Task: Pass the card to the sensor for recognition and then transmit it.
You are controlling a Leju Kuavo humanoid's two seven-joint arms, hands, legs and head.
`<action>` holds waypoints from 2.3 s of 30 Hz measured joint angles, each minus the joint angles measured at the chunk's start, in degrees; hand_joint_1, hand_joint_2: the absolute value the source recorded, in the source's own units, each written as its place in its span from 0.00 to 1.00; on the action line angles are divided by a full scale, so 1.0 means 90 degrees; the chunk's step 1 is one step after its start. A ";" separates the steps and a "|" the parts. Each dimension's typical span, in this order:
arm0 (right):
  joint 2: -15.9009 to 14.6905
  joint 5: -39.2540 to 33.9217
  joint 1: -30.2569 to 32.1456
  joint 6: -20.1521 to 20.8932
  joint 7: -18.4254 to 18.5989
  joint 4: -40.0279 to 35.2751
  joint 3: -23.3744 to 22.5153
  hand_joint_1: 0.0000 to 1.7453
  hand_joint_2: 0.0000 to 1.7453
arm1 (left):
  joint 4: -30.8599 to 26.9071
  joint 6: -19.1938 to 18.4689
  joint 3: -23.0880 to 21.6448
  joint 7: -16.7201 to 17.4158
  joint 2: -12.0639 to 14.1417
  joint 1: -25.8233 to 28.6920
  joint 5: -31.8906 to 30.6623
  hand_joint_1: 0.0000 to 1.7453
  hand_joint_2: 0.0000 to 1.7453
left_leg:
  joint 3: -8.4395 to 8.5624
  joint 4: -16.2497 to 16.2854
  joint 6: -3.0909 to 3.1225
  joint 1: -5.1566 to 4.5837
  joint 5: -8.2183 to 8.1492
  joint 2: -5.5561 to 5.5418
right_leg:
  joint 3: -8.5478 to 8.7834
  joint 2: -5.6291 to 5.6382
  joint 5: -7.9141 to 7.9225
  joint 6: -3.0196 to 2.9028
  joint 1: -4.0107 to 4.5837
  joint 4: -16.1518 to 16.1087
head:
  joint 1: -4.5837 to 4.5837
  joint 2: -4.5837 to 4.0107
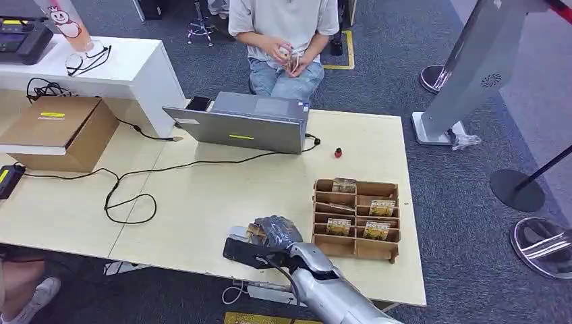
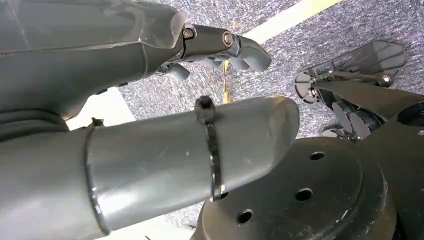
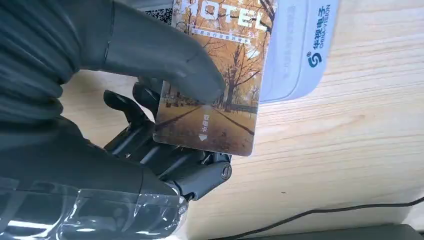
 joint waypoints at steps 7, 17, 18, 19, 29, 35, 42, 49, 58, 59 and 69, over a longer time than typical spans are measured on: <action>0.0000 0.0326 0.0010 -0.0031 0.0214 0.0022 0.0000 1.00 1.00 | 0.0000 0.0002 0.0000 0.0000 0.0007 0.0000 -0.0007 0.00 0.00 | 0.0001 0.0000 0.0000 0.0000 0.0000 0.0000 | 0.0001 0.0000 0.0000 0.0000 0.0000 0.0000 | 0.0000 0.0000; -0.0002 0.0433 0.0021 -0.0036 0.0289 0.0053 0.0000 1.00 1.00 | 0.0000 0.0015 0.0000 0.0000 0.0007 0.0000 -0.0012 0.00 0.00 | 0.0003 0.0000 0.0000 0.0000 0.0000 0.0001 | 0.0002 0.0001 0.0000 0.0000 0.0000 0.0000 | 0.0000 0.0000; -0.0002 0.0435 0.0021 -0.0032 0.0289 0.0058 0.0000 1.00 1.00 | 0.0000 0.0015 0.0000 0.0000 0.0007 0.0000 -0.0012 0.00 0.00 | 0.0004 0.0000 0.0000 0.0000 0.0000 0.0001 | 0.0002 0.0001 0.0000 0.0000 0.0000 0.0000 | 0.0000 0.0000; 0.0000 0.0454 0.0021 -0.0027 0.0289 0.0058 0.0000 1.00 1.00 | 0.0000 0.0015 0.0000 0.0000 0.0007 0.0000 -0.0012 0.00 0.00 | 0.0004 0.0000 0.0000 0.0000 0.0000 0.0001 | 0.0002 0.0001 0.0000 0.0000 0.0000 0.0000 | 0.0000 0.0000; 0.0000 0.0532 0.0021 -0.0017 0.0287 0.0070 -0.0002 1.00 1.00 | 0.0000 0.0015 0.0000 0.0000 0.0007 0.0000 -0.0012 0.00 0.00 | 0.0004 0.0000 0.0000 0.0000 0.0000 0.0001 | 0.0003 0.0001 0.0000 0.0000 0.0000 0.0000 | 0.0000 0.0000; 0.0000 0.0551 0.0021 0.0000 0.0270 0.0078 -0.0002 1.00 1.00 | -0.0002 0.0012 0.0000 0.0000 0.0010 0.0000 -0.0012 0.00 0.00 | 0.0005 0.0000 0.0000 0.0000 0.0000 0.0001 | 0.0004 0.0001 0.0000 0.0000 0.0000 0.0000 | 0.0000 0.0000; 0.0000 0.0639 0.0021 0.0012 0.0265 0.0083 -0.0049 1.00 1.00 | 0.0000 0.0012 0.0000 0.0019 0.0010 -0.0001 -0.0005 0.00 0.00 | 0.0006 0.0000 0.0000 0.0000 0.0000 0.0001 | 0.0005 0.0001 0.0000 0.0000 0.0000 0.0000 | 0.0000 0.0000; 0.0017 0.0644 0.0021 0.0022 0.0265 0.0090 -0.0097 1.00 1.00 | 0.0000 0.0012 0.0000 0.0022 0.0012 -0.0005 0.0005 0.00 0.00 | 0.0007 0.0000 0.0000 0.0000 0.0000 0.0001 | 0.0005 0.0001 0.0000 0.0000 0.0000 0.0000 | 0.0000 0.0000; 0.0027 0.0646 0.0021 0.0039 0.0265 0.0092 -0.0104 1.00 1.00 | 0.0000 0.0012 0.0000 0.0046 0.0012 -0.0015 0.0005 0.00 0.00 | 0.0008 0.0000 0.0000 0.0000 0.0000 0.0002 | 0.0005 0.0002 0.0000 0.0000 0.0000 0.0000 | 0.0000 0.0000; 0.0029 0.0646 0.0021 0.0039 0.0265 0.0092 -0.0104 1.00 1.00 | 0.0000 0.0012 0.0000 0.0049 0.0012 -0.0017 0.0005 0.00 0.00 | 0.0008 0.0000 0.0000 0.0000 0.0000 0.0002 | 0.0005 0.0002 0.0000 0.0000 0.0000 0.0000 | 0.0000 0.0000; 0.0034 0.0646 0.0020 0.0041 0.0265 0.0100 -0.0104 1.00 1.00 | 0.0000 0.0012 0.0000 0.0056 0.0012 -0.0030 0.0002 0.00 0.00 | 0.0008 0.0000 0.0000 0.0000 0.0000 0.0002 | 0.0005 0.0002 0.0000 0.0000 0.0000 0.0000 | 0.0000 0.0000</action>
